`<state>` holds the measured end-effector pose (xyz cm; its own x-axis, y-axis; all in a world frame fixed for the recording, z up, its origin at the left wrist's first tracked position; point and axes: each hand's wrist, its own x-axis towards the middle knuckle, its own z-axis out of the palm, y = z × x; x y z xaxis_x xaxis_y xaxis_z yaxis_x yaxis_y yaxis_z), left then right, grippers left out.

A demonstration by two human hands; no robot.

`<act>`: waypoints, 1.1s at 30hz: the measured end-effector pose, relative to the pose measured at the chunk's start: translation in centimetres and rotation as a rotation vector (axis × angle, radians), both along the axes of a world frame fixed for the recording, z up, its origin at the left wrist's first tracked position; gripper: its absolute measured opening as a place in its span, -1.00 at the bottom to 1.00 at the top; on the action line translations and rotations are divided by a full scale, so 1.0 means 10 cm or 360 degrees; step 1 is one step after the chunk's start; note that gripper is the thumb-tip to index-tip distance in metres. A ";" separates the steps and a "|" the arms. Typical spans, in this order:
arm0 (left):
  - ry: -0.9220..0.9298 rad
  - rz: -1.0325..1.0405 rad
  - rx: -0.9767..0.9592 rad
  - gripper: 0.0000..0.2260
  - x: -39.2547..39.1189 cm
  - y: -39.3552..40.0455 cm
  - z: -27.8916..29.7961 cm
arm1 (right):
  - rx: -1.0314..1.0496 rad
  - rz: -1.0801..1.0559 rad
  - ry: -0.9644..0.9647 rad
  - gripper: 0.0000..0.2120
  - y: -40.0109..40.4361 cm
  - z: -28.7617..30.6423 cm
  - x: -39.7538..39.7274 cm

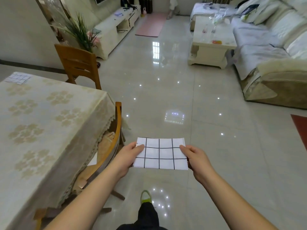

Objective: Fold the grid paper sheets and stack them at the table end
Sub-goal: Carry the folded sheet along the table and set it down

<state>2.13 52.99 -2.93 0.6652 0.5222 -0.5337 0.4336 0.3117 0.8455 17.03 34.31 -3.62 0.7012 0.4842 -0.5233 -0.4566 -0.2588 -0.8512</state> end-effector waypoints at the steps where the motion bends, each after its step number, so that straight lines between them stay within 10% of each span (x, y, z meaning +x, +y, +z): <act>1: -0.0020 0.0006 0.0005 -0.84 0.06 0.10 -0.01 | -0.0003 -0.0003 -0.0008 -0.83 0.11 0.00 0.07; 33: 0.0132 0.0496 0.0036 -0.87 2.98 2.62 -0.21 | -0.0022 0.0411 0.0077 -0.86 2.98 -0.18 3.37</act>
